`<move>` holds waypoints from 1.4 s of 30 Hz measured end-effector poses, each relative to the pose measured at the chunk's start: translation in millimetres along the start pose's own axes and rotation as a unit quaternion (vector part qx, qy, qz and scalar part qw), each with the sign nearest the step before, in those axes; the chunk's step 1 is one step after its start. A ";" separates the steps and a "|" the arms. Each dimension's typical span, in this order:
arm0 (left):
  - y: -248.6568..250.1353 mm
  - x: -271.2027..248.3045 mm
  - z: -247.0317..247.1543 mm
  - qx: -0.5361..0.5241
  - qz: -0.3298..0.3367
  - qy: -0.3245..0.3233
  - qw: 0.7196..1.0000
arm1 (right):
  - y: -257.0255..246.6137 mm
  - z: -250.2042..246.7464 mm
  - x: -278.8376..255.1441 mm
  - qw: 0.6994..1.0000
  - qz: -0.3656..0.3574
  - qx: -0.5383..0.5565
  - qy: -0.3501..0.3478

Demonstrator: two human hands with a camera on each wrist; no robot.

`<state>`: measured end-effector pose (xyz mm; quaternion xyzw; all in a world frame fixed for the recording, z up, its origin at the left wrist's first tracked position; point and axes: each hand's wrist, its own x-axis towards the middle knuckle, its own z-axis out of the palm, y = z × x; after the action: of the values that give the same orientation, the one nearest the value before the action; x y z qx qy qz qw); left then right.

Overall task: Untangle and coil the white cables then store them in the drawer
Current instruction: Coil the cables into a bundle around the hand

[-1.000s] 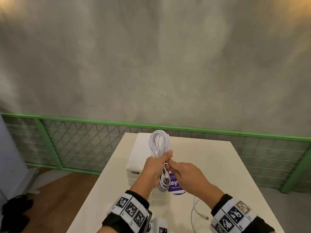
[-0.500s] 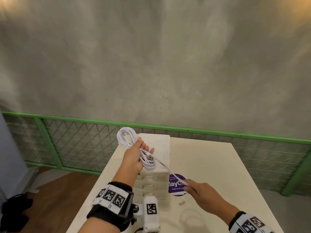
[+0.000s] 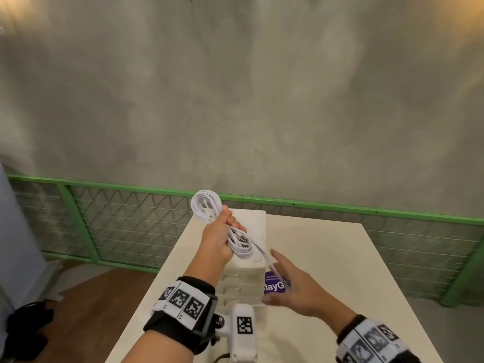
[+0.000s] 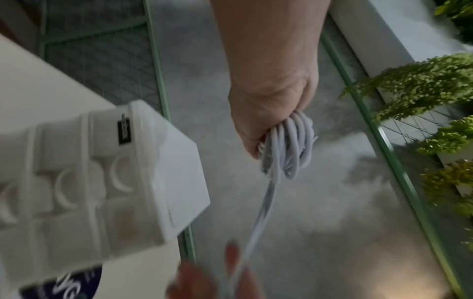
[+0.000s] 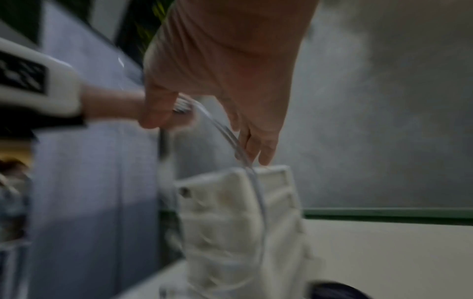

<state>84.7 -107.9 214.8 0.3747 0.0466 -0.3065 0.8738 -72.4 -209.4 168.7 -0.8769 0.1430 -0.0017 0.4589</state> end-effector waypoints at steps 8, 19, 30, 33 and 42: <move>-7.9 0.3 -2.7 0.172 0.077 0.097 0.977 | -39.9 35.2 -12.8 0.964 0.001 -0.265 0.013; -39.9 -33.5 -0.9 0.480 -0.052 -0.063 0.874 | -75.9 -7.9 -4.4 0.939 -0.115 -0.321 0.046; -49.8 -41.5 -22.3 0.635 -0.125 -0.286 0.707 | -55.5 -49.3 14.1 0.970 -0.029 -0.240 0.008; -50.2 -46.4 -17.6 0.739 -0.115 -0.300 0.593 | -56.3 -64.5 14.8 0.967 -0.019 -0.255 -0.014; -54.3 -61.3 -3.1 0.777 -0.066 -0.331 0.532 | -42.9 -97.0 27.0 0.982 -0.002 -0.187 -0.011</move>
<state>4.6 -103.9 197.7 0.7735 -0.4779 -0.3806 0.1688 -48.8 -271.1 255.8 -0.9474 0.1340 0.0335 0.2886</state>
